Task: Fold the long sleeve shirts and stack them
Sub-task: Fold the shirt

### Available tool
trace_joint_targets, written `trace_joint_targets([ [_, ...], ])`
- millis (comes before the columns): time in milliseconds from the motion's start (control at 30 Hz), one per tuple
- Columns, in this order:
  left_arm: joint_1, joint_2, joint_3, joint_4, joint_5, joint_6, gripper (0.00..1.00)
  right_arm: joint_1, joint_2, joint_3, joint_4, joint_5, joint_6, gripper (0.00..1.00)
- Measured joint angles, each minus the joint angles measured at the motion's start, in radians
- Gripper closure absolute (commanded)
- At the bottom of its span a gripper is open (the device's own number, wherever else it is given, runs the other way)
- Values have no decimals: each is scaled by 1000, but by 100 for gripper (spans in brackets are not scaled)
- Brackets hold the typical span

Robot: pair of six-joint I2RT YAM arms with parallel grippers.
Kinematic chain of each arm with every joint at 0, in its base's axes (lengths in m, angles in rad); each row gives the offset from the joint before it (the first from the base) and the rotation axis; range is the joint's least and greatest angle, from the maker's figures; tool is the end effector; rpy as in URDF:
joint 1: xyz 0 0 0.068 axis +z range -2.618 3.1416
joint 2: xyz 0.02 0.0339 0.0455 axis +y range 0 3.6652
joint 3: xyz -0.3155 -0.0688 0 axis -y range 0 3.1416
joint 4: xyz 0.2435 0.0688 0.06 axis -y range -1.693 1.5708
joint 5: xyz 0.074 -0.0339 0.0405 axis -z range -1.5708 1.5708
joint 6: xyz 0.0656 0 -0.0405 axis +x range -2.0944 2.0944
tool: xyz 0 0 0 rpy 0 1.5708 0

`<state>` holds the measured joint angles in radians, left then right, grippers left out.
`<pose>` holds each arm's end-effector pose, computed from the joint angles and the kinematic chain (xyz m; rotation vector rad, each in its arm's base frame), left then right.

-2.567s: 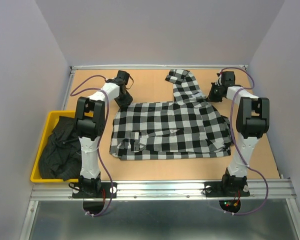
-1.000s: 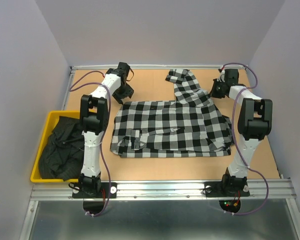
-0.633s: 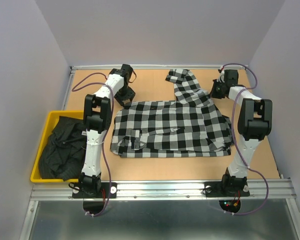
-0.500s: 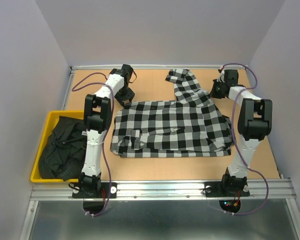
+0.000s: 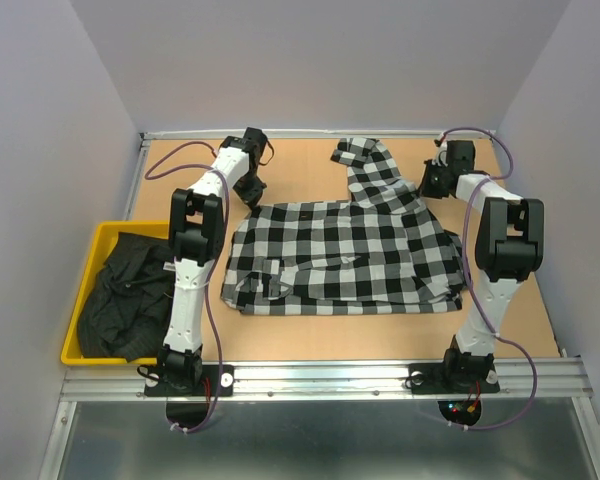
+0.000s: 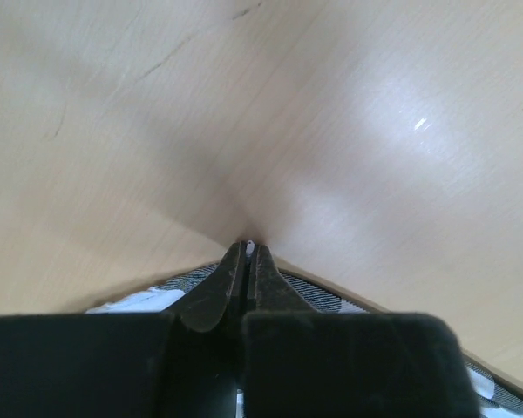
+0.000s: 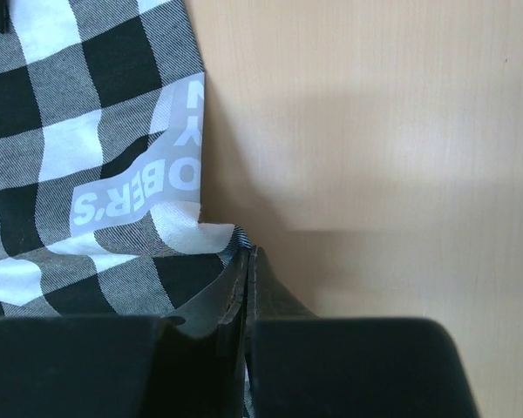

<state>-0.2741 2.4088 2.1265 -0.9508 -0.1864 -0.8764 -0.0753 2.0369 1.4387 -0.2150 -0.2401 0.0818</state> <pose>0.5337 -0.1374 0.1837 -0.8601 2.6209 -0.0395 0.4912 -0.0214 0.2077 0.0725 2.3719 0.2890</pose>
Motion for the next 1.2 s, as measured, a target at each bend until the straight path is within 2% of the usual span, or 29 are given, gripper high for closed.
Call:
trace_joint_targets([
  [367,0,13,19,28,-106,95,99,8,-61,0,0,17,6,99],
  [600,0,-45,-62,111,-137,153,99,16,-116,0,7,16,21,100],
  [800,0,-145,-151,191,-148,192,99,18,-149,-35,24,15,23,99],
  [1200,-8,-409,-458,385,-137,274,96,18,-262,-222,73,33,40,99],
])
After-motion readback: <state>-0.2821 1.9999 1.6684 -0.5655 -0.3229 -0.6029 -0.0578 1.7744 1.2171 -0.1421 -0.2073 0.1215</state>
